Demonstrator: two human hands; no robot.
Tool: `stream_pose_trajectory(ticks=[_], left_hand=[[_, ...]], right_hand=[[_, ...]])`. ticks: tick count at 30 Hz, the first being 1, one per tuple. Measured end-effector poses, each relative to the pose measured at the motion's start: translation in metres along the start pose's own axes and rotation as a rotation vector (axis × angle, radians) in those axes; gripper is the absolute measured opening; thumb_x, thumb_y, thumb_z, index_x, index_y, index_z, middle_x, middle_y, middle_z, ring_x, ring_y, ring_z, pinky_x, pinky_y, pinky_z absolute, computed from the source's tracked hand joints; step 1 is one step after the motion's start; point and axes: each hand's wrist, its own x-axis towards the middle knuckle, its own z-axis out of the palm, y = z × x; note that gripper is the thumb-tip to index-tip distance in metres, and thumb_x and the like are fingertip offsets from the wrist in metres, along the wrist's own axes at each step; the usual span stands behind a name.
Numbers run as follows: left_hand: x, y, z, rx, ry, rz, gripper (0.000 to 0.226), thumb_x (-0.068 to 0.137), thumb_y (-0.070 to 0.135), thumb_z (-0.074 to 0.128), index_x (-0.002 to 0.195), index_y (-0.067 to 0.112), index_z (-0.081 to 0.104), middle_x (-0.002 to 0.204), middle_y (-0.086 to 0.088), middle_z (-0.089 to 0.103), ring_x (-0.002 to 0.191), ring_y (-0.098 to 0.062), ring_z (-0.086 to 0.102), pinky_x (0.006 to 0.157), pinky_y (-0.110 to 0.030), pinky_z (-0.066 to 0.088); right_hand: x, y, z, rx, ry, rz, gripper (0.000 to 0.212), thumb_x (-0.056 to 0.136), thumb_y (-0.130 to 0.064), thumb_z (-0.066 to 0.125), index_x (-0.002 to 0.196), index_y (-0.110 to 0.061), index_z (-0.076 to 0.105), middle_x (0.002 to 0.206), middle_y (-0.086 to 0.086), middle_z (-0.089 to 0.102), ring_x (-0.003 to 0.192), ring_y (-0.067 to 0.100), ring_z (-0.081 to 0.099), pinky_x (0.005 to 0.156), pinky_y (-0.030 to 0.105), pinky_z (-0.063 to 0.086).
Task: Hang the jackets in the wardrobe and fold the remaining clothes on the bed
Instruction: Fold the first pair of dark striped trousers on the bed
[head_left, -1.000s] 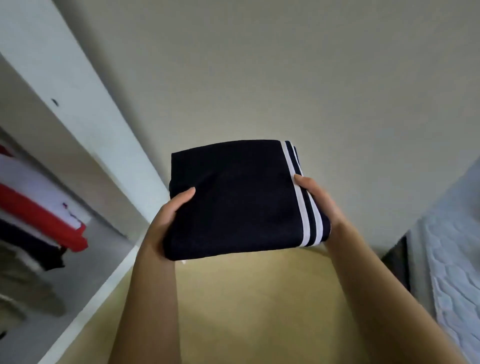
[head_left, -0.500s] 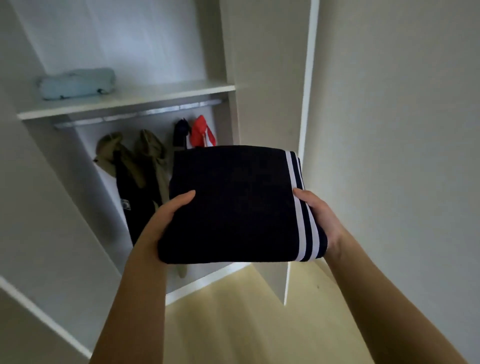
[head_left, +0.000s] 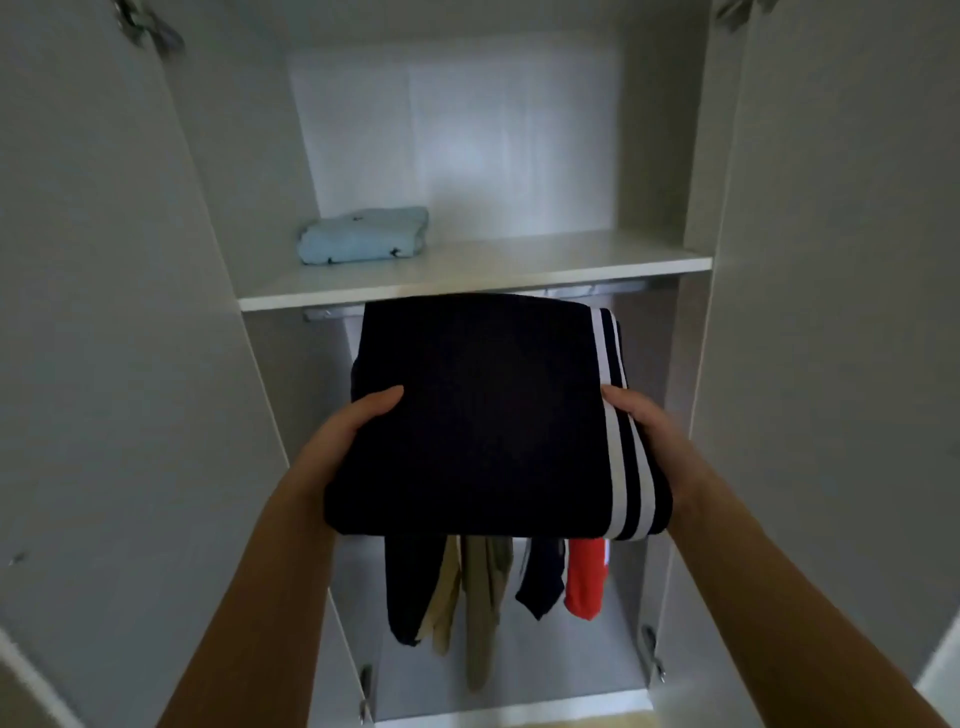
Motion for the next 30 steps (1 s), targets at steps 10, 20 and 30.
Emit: stream_pose_trajectory(ticks=[10,20,30], left_hand=[[0.140,0.130,-0.040,0.128,0.139,0.126,0.046,0.064,0.029,0.070,0.106,0.011,0.067,0.099,-0.011,0.073,0.085,-0.027,0.071,0.074,-0.038,0.051],[0.332,0.295,-0.088,0.514,0.359,0.165,0.018,0.082,0.021,0.057,0.091,0.006,0.063,0.076,-0.010,0.071,0.067,-0.026,0.068,0.055,-0.029,0.052],[0.524,0.403,-0.128,0.928,0.642,0.448,0.031,0.093,0.004,0.040,0.120,-0.006,0.051,0.108,-0.023,0.057,0.094,-0.037,0.057,0.075,-0.035,0.046]], right_hand=[[0.200,-0.109,0.044,-0.256,0.062,0.004,0.054,0.067,-0.026,0.067,0.119,-0.011,0.062,0.106,0.016,0.070,0.095,0.034,0.066,0.081,0.043,0.051],[0.416,-0.190,0.102,-0.404,0.121,-0.090,0.023,0.084,-0.027,0.063,0.101,-0.012,0.063,0.076,0.010,0.074,0.062,0.025,0.071,0.047,0.032,0.054],[0.619,-0.228,0.142,-0.459,0.160,-0.223,0.008,0.090,-0.017,0.059,0.086,-0.011,0.055,0.085,0.011,0.064,0.074,0.024,0.062,0.052,0.032,0.048]])
